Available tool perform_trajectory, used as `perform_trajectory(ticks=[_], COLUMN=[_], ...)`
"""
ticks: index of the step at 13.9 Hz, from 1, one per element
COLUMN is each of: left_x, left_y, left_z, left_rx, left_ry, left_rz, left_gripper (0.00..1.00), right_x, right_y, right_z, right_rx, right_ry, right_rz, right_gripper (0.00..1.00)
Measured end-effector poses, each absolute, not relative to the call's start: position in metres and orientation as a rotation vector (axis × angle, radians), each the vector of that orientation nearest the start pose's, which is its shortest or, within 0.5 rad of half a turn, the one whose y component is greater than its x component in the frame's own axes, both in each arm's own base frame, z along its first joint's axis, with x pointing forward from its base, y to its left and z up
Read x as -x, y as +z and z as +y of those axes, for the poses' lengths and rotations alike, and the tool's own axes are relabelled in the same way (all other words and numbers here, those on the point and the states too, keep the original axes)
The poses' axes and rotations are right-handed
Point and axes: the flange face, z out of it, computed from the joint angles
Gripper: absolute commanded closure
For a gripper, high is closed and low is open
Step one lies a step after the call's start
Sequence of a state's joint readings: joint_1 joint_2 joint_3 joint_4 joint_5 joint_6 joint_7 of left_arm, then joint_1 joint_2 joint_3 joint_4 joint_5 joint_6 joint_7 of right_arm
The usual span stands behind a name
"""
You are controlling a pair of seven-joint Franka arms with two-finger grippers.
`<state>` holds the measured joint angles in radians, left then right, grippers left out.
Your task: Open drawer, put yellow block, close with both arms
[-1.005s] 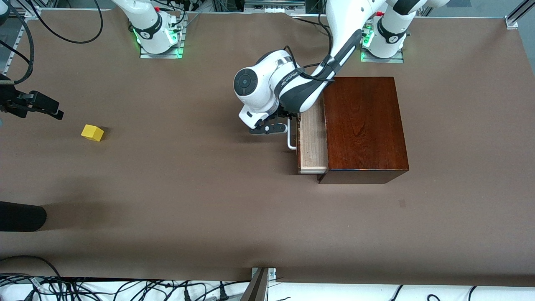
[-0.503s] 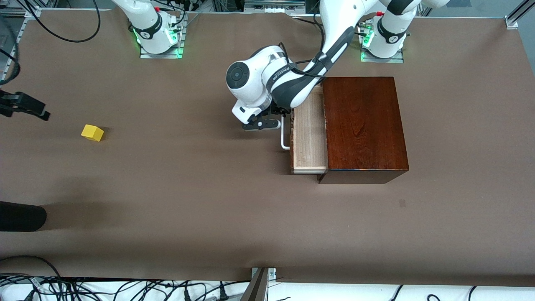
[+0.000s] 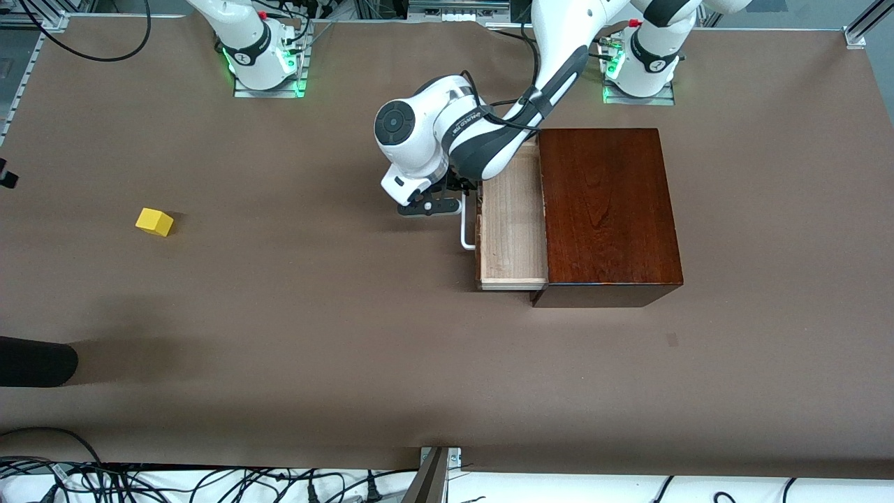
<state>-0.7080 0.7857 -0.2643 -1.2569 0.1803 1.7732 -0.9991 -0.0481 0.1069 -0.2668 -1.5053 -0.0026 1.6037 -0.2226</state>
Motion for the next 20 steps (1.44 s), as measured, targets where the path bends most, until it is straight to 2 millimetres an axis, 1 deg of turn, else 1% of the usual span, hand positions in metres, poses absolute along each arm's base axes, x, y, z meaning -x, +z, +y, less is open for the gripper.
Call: perform_trajectory(ticks=[1,2,4,7,9,11,13,14,15,16,18,19,20], left_x=[-0.454,-0.454,-0.454,-0.450,-0.447,-0.446,-0.443,-0.444,-0.447,-0.450,-0.455,-0.459,-0.466], left_y=[0.282,0.282,0.285,0.298,0.307,0.312,0.312,0.318,0.333,0.353,0.406,0.433,0.460], left_z=[-0.558,-0.558,-0.561,-0.571,-0.577,-0.578,-0.574,-0.572,-0.570,-0.565,-0.552,-0.542,-0.529], left_rx=[2.942,2.942,2.961,3.001,3.023,3.017,2.983,2.972,2.968,2.961,2.991,3.023,3.056], left_ry=[0.226,0.226,0.227,0.256,0.261,0.272,0.307,0.317,0.321,0.330,0.365,0.371,0.363], left_rz=[-0.029,-0.030,-0.034,-0.018,-0.002,0.026,0.077,0.103,0.119,0.133,0.138,0.125,0.101], left_gripper=[0.00,0.00,0.00,0.00,0.00,0.00,0.00,0.00,0.00,0.00,0.00,0.00,0.00], right_x=[-0.558,-0.554,-0.545,-0.530,-0.525,-0.525,-0.525,-0.525,-0.524,-0.523,-0.524,-0.526,-0.528], right_y=[0.597,0.594,0.588,0.576,0.565,0.544,0.512,0.495,0.475,0.454,0.408,0.386,0.364], right_z=[-0.183,-0.187,-0.187,-0.186,-0.185,-0.184,-0.183,-0.181,-0.180,-0.179,-0.176,-0.176,-0.175], right_rx=[3.165,3.161,3.151,3.136,3.129,3.128,3.129,3.129,3.131,3.135,3.144,3.152,3.162], right_ry=[0.030,0.041,0.047,0.033,0.044,0.050,0.052,0.051,0.047,0.041,0.052,0.057,0.054], right_rz=[0.148,0.151,0.151,0.148,0.147,0.143,0.140,0.137,0.135,0.133,0.129,0.126,0.122], right_gripper=[0.00,0.00,0.00,0.00,0.00,0.00,0.00,0.00,0.00,0.00,0.00,0.00,0.00])
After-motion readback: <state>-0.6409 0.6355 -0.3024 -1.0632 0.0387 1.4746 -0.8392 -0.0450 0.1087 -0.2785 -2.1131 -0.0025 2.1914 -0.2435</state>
